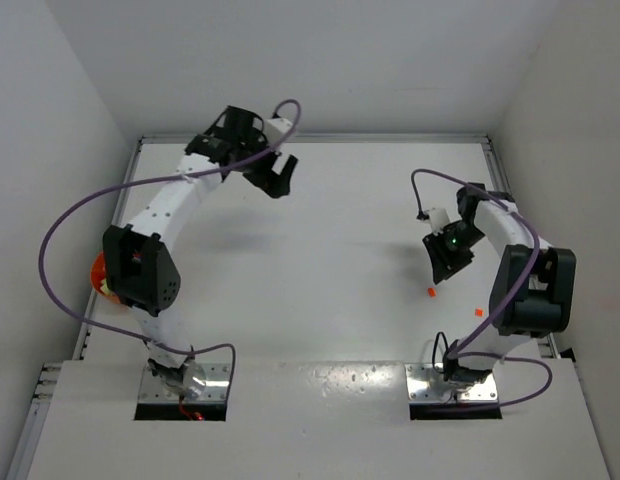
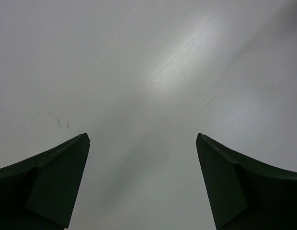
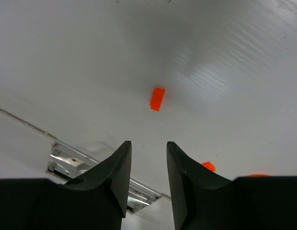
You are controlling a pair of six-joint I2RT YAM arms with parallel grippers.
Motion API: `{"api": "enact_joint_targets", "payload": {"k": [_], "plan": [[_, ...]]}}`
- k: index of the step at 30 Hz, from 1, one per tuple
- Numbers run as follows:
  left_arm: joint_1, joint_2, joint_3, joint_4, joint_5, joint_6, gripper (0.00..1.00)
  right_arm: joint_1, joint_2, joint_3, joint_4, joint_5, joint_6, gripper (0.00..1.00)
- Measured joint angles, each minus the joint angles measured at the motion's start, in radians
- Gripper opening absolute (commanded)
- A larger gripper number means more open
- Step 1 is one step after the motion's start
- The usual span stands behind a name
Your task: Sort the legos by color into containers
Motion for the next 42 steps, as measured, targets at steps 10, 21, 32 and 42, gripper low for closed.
{"api": "enact_joint_targets", "payload": {"k": [10,21,32,42], "plan": [[-0.081,0.035,-0.006,0.051,-0.111,-0.013,1.00,0.053,-0.037,-0.124,0.116,0.043,0.104,0.40],[-0.056,0.041,-0.006,0.058,-0.181,-0.057,1.00,0.098,0.097,-0.131,0.246,0.139,0.154,0.37],[-0.056,0.041,-0.023,0.066,-0.219,-0.063,1.00,0.124,0.112,-0.146,0.245,0.183,0.171,0.37],[-0.056,0.041,-0.033,0.067,-0.252,-0.066,1.00,0.154,0.112,-0.180,0.257,0.207,0.224,0.33]]}}
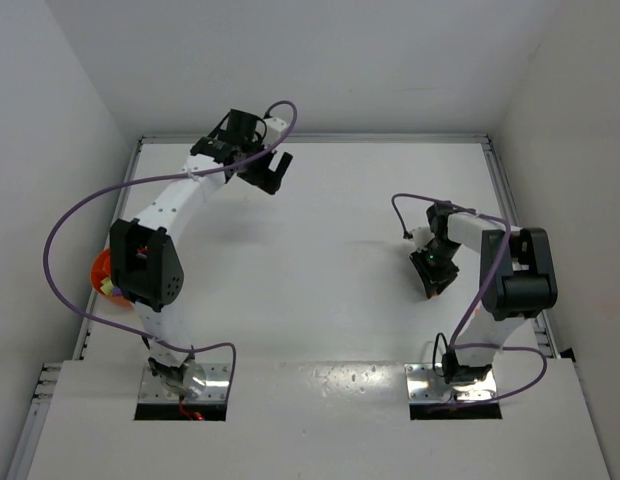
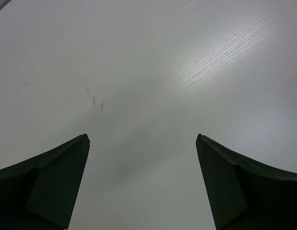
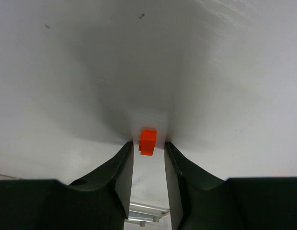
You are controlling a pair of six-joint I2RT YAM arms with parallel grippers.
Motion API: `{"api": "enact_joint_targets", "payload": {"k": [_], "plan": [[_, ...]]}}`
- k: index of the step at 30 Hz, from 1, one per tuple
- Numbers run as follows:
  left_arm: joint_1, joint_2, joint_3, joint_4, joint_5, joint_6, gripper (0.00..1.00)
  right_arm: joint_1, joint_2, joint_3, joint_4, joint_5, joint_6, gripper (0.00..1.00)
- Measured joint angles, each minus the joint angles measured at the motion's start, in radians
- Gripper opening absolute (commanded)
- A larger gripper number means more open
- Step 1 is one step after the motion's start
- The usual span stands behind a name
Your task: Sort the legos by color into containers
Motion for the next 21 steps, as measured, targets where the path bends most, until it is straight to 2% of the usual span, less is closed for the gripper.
{"api": "enact_joint_targets", "payload": {"k": [7,11,14,18,21], "plan": [[0.000,0.000,-0.014,0.005,-0.023,0.000,1.00,0.001,0.007,0.002,0.008,0.025,0.038,0.30],[0.000,0.000,-0.025,0.010,-0.030,0.000,1.00,0.006,0.025,0.018,-0.001,0.042,0.052,0.19],[0.000,0.000,-0.046,0.024,-0.037,0.000,1.00,0.006,0.039,0.031,-0.013,0.042,0.060,0.16],[0.000,-0.001,-0.092,0.041,-0.037,-0.008,1.00,0.009,0.052,0.044,-0.025,0.040,0.064,0.07],[0.000,-0.001,-0.116,0.043,-0.035,-0.016,1.00,0.010,0.071,0.064,-0.044,0.040,0.066,0.04]]}}
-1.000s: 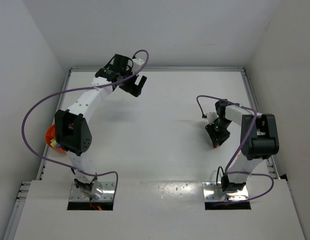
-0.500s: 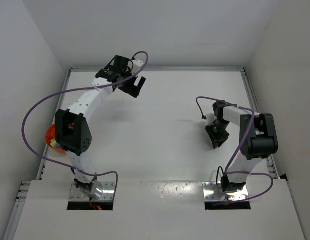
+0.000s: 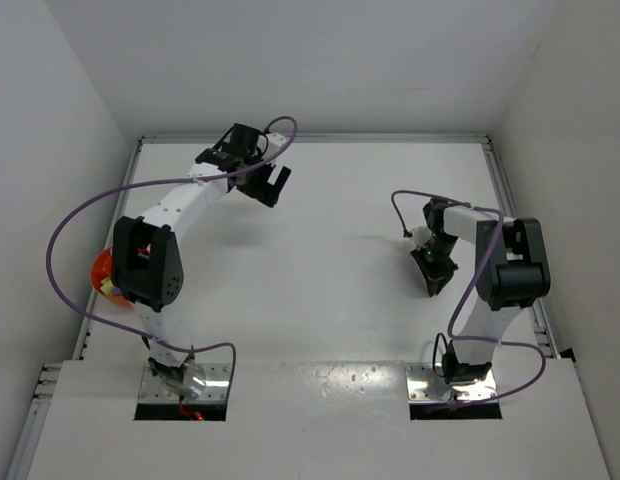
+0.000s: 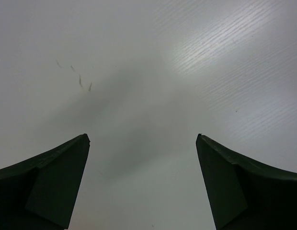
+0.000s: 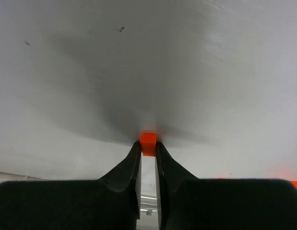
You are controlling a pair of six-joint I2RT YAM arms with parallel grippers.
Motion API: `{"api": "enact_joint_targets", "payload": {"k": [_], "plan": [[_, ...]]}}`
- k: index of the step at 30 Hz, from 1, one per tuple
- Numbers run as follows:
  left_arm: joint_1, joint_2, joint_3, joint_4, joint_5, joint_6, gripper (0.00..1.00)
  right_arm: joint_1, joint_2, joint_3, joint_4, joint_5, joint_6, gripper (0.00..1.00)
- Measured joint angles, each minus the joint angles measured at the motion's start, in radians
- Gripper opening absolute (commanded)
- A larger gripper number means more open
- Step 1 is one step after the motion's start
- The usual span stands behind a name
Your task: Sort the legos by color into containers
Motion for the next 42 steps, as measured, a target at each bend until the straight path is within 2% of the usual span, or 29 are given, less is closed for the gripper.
{"api": "enact_joint_targets", "payload": {"k": [5,8,11,16,20,22,26,33,36,37,42], "plan": [[0.015,-0.052,-0.093,0.069,0.092,-0.005,1.00,0.001,0.026,0.057,-0.010,-0.094,-0.017,0.04],[0.053,-0.168,-0.251,0.160,0.226,-0.005,1.00,0.003,0.028,0.134,-0.008,-0.268,-0.053,0.03],[0.076,-0.255,-0.333,0.226,0.332,-0.002,1.00,0.013,0.031,0.253,-0.032,-0.473,-0.084,0.03],[0.065,-0.280,-0.340,0.322,0.520,0.030,0.85,0.057,0.082,0.479,-0.101,-0.769,-0.153,0.03],[0.051,-0.277,-0.342,0.342,0.679,0.113,0.81,0.112,0.146,0.632,-0.216,-0.928,-0.294,0.03],[0.037,-0.276,-0.342,0.345,0.745,0.184,0.76,0.135,0.169,0.682,-0.277,-0.973,-0.383,0.01],[0.004,-0.265,-0.342,0.356,0.849,0.324,0.72,0.170,0.189,0.718,-0.383,-1.035,-0.538,0.01],[-0.036,-0.209,-0.340,0.357,0.898,0.476,0.70,0.176,0.190,0.727,-0.380,-1.096,-0.524,0.01],[-0.058,-0.200,-0.340,0.357,0.915,0.571,0.64,0.183,0.190,0.742,-0.383,-1.112,-0.533,0.01],[-0.068,-0.200,-0.341,0.357,0.919,0.610,0.59,0.187,0.190,0.745,-0.387,-1.116,-0.537,0.01],[-0.101,-0.206,-0.362,0.362,0.943,0.806,0.51,0.202,0.200,0.766,-0.414,-1.141,-0.549,0.01]]}}
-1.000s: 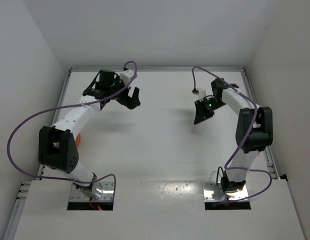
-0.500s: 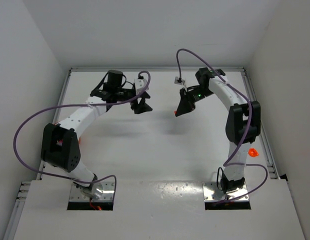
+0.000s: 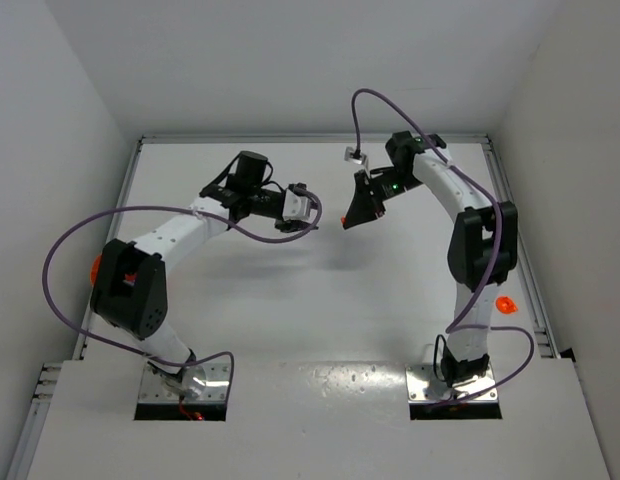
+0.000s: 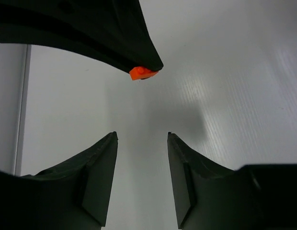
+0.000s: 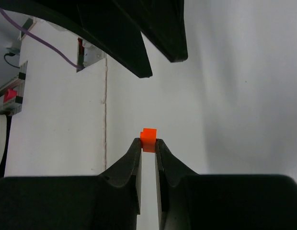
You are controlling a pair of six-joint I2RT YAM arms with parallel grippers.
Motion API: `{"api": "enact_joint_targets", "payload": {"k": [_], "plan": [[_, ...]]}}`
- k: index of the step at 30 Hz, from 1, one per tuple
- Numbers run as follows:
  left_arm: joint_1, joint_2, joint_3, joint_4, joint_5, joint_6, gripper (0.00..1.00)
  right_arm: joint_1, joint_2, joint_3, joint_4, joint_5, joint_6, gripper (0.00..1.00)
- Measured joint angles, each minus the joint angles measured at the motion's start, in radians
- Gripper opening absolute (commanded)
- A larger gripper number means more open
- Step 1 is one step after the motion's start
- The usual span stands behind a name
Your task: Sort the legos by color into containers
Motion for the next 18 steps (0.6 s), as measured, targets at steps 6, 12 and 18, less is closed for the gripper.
{"api": "enact_joint_targets", "payload": {"k": [6,12,18], "plan": [[-0.006,0.000,-0.006,0.000,0.018,0.153,0.47,0.011,0.023,0.024,-0.018,-0.012,-0.002,0.01],[-0.027,0.000,-0.006,0.000,0.018,0.267,0.50,0.021,0.032,0.027,-0.035,-0.019,0.002,0.01],[-0.051,0.018,-0.004,0.001,0.022,0.328,0.51,0.031,0.062,0.041,-0.037,-0.019,0.009,0.01]]}}
